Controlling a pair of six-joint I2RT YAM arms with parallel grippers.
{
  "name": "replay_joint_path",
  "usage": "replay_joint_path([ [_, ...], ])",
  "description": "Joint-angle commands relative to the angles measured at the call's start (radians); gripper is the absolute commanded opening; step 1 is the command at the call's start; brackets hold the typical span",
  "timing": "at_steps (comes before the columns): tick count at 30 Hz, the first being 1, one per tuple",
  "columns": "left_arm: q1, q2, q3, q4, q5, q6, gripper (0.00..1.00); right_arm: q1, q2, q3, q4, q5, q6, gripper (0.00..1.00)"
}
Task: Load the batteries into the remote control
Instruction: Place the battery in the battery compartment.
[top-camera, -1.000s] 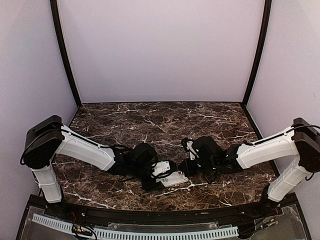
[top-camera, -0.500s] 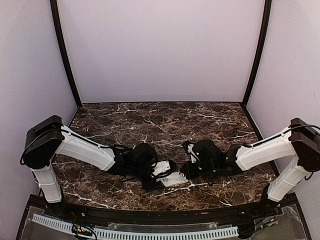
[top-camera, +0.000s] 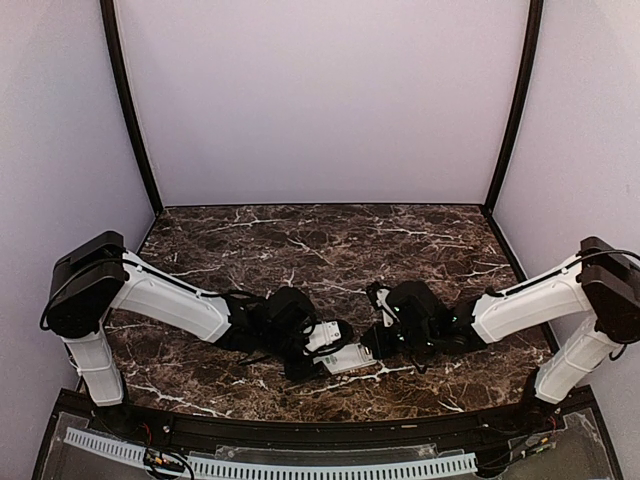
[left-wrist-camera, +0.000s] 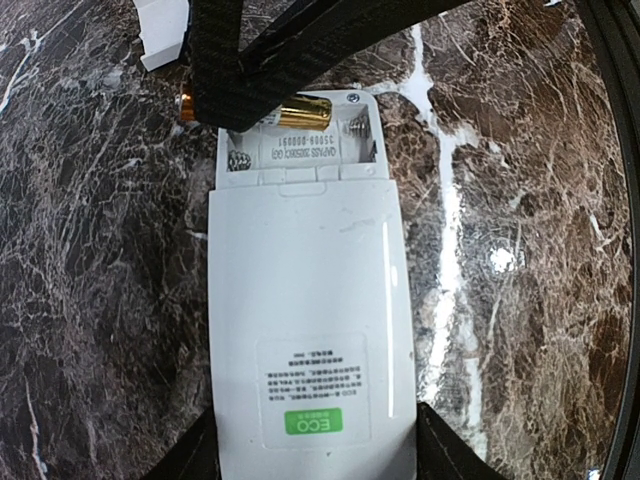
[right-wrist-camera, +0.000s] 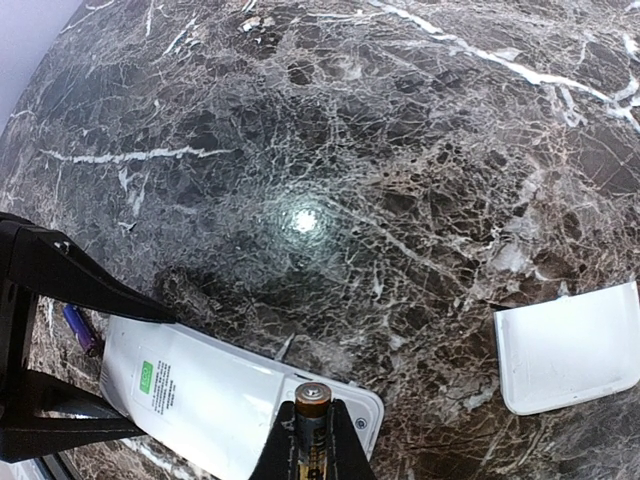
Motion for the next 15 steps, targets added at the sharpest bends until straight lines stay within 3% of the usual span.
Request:
replay_joint_path([
  [1, -0.012, 0.040, -0.002, -0.059, -0.007, -0.005, 0.34, 0.008, 0.014, -0.015, 0.029, 0.010, -0.016, 0.00],
  [15, -0.013, 0.041, 0.002, -0.065, -0.025, -0.001, 0.33, 0.021, 0.039, -0.053, 0.027, -0.007, -0.018, 0.00],
])
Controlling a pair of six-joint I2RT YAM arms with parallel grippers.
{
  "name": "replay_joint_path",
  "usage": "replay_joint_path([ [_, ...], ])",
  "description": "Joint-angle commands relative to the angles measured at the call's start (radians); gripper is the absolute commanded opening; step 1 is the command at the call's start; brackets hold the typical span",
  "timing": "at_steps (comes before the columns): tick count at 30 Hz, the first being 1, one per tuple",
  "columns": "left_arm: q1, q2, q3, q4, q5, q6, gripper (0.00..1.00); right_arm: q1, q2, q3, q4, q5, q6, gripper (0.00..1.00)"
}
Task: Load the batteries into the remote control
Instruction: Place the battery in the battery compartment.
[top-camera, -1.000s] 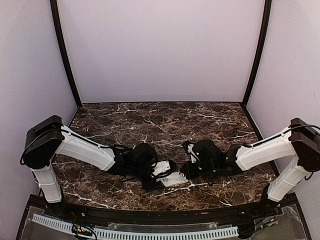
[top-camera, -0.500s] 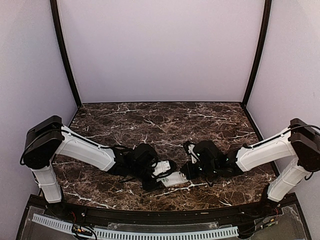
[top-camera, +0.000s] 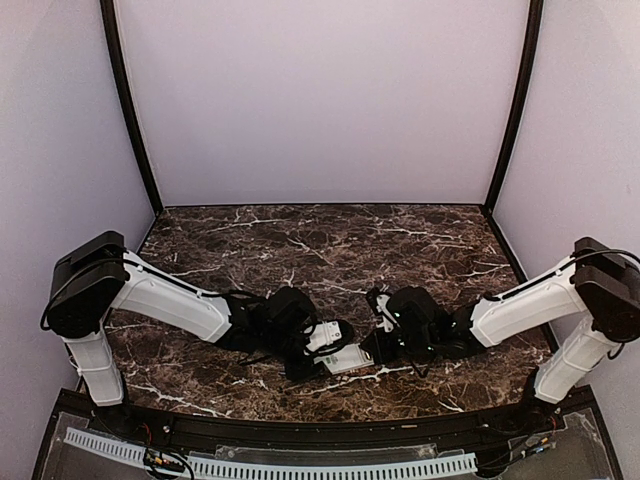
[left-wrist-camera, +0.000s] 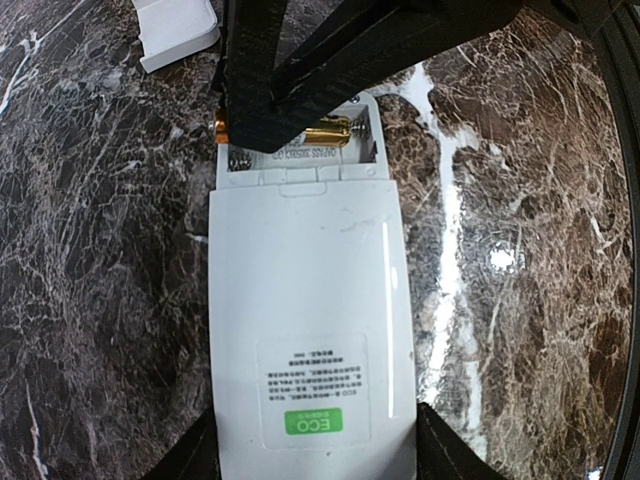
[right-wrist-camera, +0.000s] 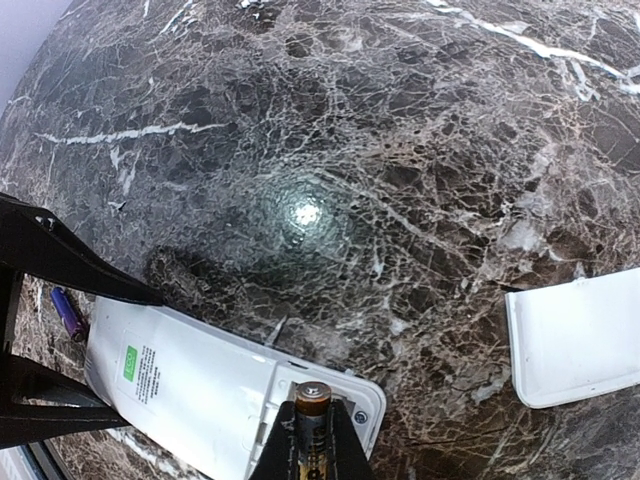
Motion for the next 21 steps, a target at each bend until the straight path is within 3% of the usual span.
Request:
replay_joint_path([
  [1, -0.011, 0.039, -0.003, -0.063, -0.019, -0.002, 0.33, 0.015, 0.014, -0.023, -0.021, 0.008, -0.012, 0.00],
  [13, -0.012, 0.037, 0.000, -0.066, -0.037, 0.004, 0.33, 0.045, -0.042, -0.016, -0.238, 0.067, 0.020, 0.00],
  [21, -0.012, 0.037, 0.004, -0.065, -0.038, 0.005, 0.33, 0.048, 0.020, 0.034, -0.326, 0.083, 0.019, 0.00],
])
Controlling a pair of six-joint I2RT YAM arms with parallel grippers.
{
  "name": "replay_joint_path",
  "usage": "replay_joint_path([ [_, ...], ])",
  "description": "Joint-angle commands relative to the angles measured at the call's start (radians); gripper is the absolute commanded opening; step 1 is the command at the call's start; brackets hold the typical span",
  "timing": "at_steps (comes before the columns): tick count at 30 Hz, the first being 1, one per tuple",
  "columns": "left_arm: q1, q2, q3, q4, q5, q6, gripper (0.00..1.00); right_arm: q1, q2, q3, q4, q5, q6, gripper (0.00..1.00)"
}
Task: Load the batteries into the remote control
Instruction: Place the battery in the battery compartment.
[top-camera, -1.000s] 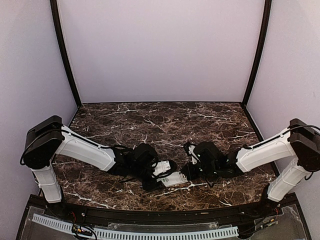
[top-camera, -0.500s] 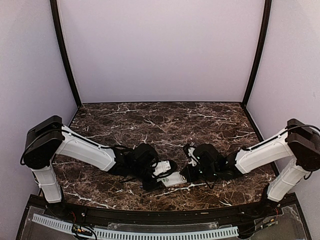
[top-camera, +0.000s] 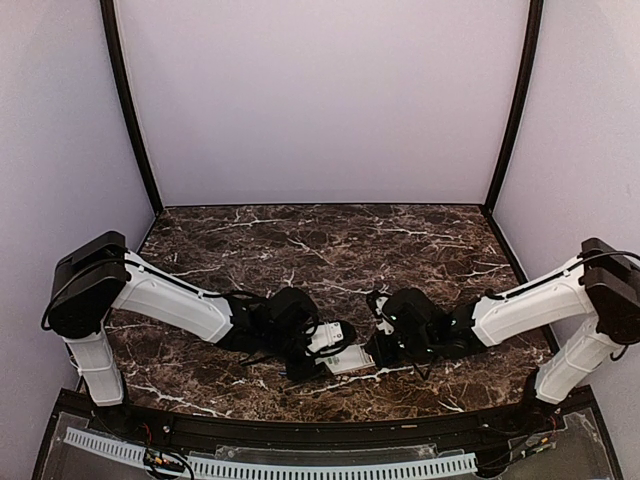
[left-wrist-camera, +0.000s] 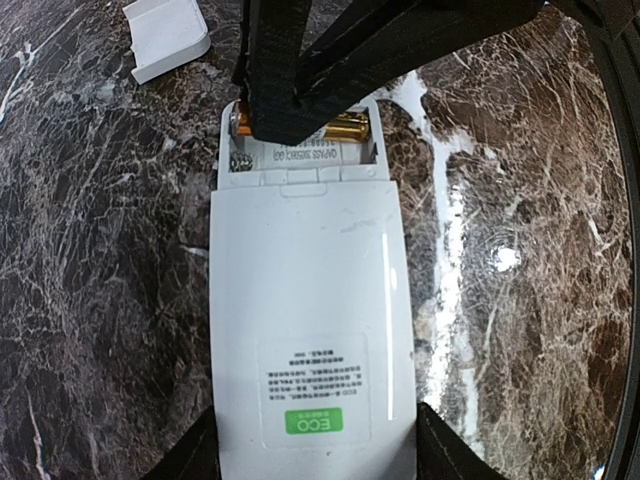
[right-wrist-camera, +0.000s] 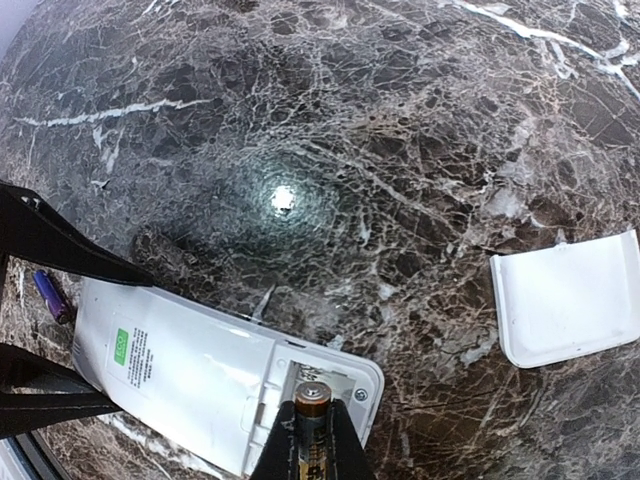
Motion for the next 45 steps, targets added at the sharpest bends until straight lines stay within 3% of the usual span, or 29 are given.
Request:
replay_joint_path([
  [1, -0.007, 0.030, -0.005, -0.067, -0.024, 0.001, 0.33, 0.013, 0.064, 0.010, -0.202, 0.031, 0.013, 0.00],
  [26, -0.007, 0.023, -0.006, -0.090, -0.041, 0.019, 0.33, 0.051, 0.126, 0.159, -0.537, 0.205, 0.085, 0.10],
  [35, -0.007, 0.021, -0.003, -0.094, -0.038, 0.020, 0.33, 0.055, 0.150, 0.175, -0.567, 0.205, 0.086, 0.19],
  [45, -0.007, 0.021, -0.002, -0.096, -0.036, 0.022, 0.33, 0.059, 0.121, 0.185, -0.535, 0.154, 0.069, 0.19],
])
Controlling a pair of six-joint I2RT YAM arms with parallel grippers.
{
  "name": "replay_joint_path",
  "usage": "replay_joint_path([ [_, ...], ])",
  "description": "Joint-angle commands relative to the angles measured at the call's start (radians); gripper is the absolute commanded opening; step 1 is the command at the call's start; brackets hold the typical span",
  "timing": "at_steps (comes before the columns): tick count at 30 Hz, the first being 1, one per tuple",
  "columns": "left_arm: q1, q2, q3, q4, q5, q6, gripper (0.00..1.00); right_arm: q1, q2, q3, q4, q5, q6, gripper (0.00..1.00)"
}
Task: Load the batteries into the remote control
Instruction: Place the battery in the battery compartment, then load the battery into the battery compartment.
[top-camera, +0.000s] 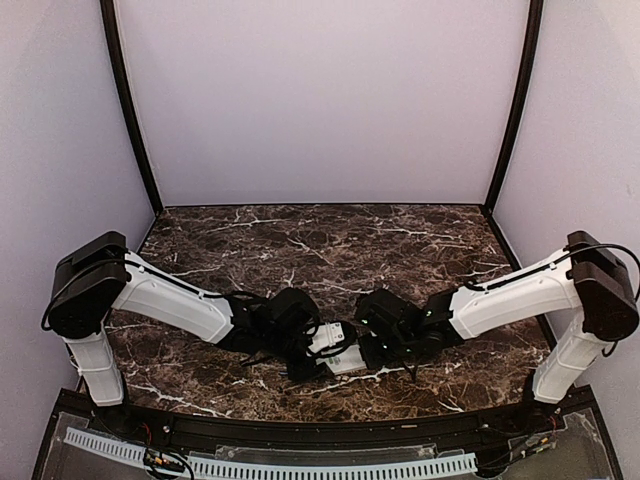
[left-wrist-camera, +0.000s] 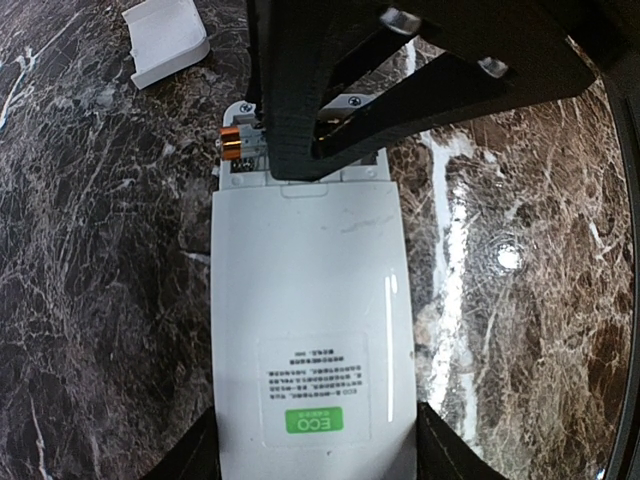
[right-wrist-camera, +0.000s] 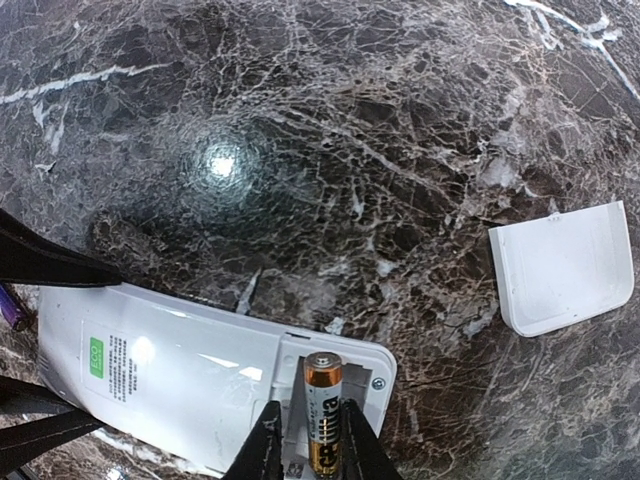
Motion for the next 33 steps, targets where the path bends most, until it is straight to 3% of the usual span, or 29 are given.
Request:
replay_joint_path([
  [1, -0.003, 0.020, -0.006, -0.094, -0.025, 0.011, 0.33, -0.008, 0.009, -0.025, -0.192, 0.016, -0.016, 0.20],
  [12, -0.002, 0.020, -0.004, -0.099, -0.019, 0.016, 0.33, -0.037, -0.053, 0.033, -0.195, -0.015, -0.051, 0.24],
  [23, -0.002, 0.020, -0.004, -0.102, -0.014, 0.019, 0.34, -0.126, -0.134, 0.037, -0.085, -0.183, -0.139, 0.29],
  [33, -0.002, 0.020, -0.002, -0.103, -0.013, 0.020, 0.34, -0.190, -0.027, 0.104, -0.060, -0.236, -0.115, 0.22],
])
